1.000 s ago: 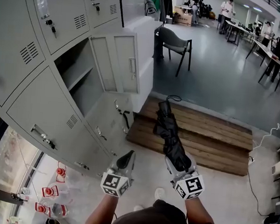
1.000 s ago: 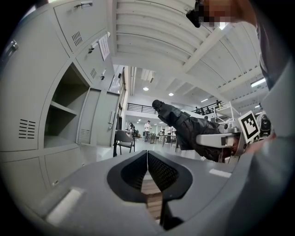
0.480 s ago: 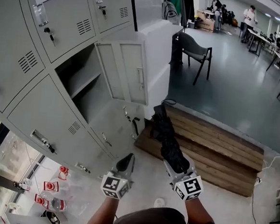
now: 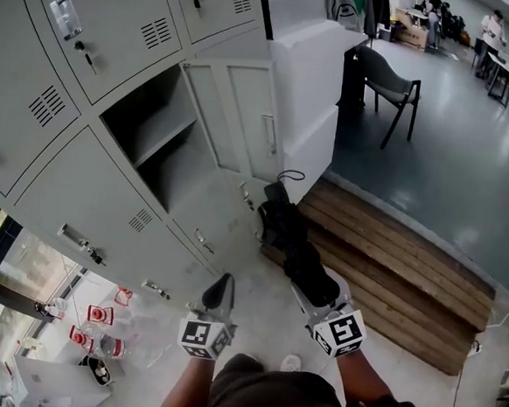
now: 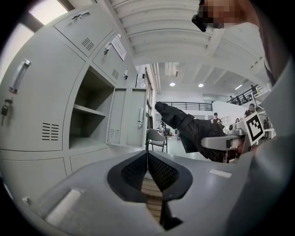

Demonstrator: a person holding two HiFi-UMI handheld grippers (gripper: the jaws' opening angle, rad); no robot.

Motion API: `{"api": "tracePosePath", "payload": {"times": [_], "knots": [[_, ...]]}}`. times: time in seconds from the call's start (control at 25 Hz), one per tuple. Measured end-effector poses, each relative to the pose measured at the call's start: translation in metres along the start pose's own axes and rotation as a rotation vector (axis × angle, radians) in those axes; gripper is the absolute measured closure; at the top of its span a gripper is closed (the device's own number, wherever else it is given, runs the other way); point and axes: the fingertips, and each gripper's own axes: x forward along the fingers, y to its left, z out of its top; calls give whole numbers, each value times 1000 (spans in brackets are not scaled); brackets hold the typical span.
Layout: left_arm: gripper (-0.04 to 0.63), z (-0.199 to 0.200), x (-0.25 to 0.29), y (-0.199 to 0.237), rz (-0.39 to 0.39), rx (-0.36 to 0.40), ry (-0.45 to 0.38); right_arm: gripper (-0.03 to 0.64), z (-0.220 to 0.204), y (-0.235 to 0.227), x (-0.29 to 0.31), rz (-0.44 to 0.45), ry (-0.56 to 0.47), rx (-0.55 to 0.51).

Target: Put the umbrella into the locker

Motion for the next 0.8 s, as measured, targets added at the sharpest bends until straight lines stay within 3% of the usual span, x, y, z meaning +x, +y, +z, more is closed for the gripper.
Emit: {"api": "tracePosePath", "payload": {"times": [0.2,0.8], "knots": [[591,0,4,22,57,10,8,382,-3,-1,29,56,1,1],[591,-1,48,119,122,-7,-2,382,-10,8,154,173,63,-30]]}}
